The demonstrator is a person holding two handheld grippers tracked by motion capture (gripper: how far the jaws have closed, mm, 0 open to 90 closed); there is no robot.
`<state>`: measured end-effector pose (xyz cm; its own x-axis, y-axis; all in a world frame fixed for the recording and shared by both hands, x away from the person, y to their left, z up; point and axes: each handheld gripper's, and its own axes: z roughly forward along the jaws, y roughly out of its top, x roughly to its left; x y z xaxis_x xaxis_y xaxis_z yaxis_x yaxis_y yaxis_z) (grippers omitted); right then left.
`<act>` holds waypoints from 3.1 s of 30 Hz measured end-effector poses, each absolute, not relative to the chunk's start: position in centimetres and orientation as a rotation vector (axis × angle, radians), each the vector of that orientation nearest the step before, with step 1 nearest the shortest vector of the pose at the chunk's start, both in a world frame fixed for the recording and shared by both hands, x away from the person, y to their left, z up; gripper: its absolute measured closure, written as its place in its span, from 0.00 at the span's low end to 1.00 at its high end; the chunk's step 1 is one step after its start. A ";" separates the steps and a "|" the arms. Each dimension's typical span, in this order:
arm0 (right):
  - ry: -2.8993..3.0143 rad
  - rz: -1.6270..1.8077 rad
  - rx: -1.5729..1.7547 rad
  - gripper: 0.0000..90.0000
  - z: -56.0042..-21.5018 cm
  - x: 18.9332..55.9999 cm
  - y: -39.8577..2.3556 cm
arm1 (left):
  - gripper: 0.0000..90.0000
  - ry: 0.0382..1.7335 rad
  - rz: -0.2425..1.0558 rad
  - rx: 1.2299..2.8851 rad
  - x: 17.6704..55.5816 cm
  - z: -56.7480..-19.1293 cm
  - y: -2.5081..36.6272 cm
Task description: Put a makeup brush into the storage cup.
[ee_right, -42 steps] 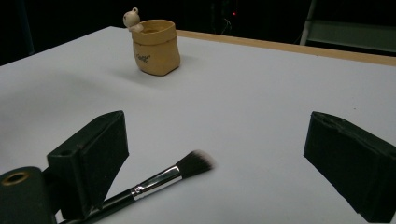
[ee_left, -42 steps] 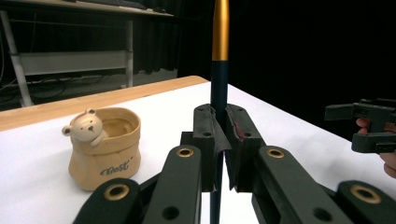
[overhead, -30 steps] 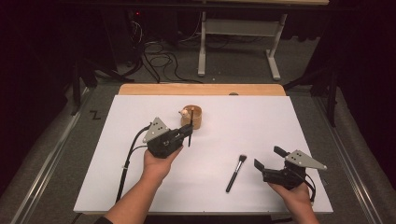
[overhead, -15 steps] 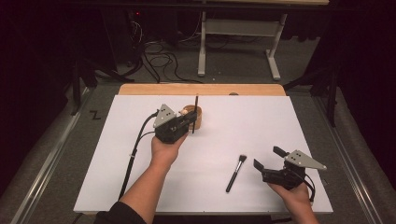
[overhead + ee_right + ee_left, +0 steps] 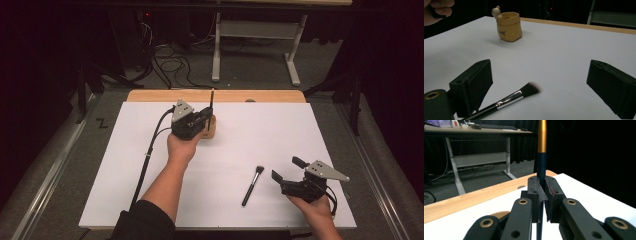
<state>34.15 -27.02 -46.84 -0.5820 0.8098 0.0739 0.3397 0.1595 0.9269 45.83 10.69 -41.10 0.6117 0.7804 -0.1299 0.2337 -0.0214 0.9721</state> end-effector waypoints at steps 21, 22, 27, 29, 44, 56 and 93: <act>2.006 1.447 1.095 0.08 -47.0 34.3 -26.8 | 0.93 0.923 0.600 1.568 50.4 -41.2 8.8; 2.006 1.447 1.095 0.08 -47.0 34.3 -26.8 | 0.93 0.923 0.605 1.569 50.6 -41.2 8.7; 2.012 1.456 1.095 0.08 -47.0 34.3 -26.8 | 0.93 0.930 0.608 1.557 50.8 -41.3 8.4; 2.011 1.457 1.096 0.08 -47.0 34.3 -26.9 | 0.93 0.937 0.614 1.560 50.9 -41.4 8.4; 2.016 1.475 1.096 0.08 -47.1 34.2 -26.8 | 0.93 0.956 0.623 1.582 50.9 -43.3 8.1; 2.020 1.471 1.095 0.08 -47.1 34.2 -26.8 | 0.93 0.986 0.633 1.565 50.7 -44.9 8.6; 2.031 1.468 1.093 0.08 -47.2 34.2 -26.6 | 0.93 1.005 0.660 1.588 49.7 -47.7 9.4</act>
<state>34.23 -26.61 -47.19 -0.6117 0.7823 0.1173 0.3568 0.1405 0.9235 49.74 9.44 -47.65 0.4867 0.8691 -0.0883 0.2639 -0.0499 0.9633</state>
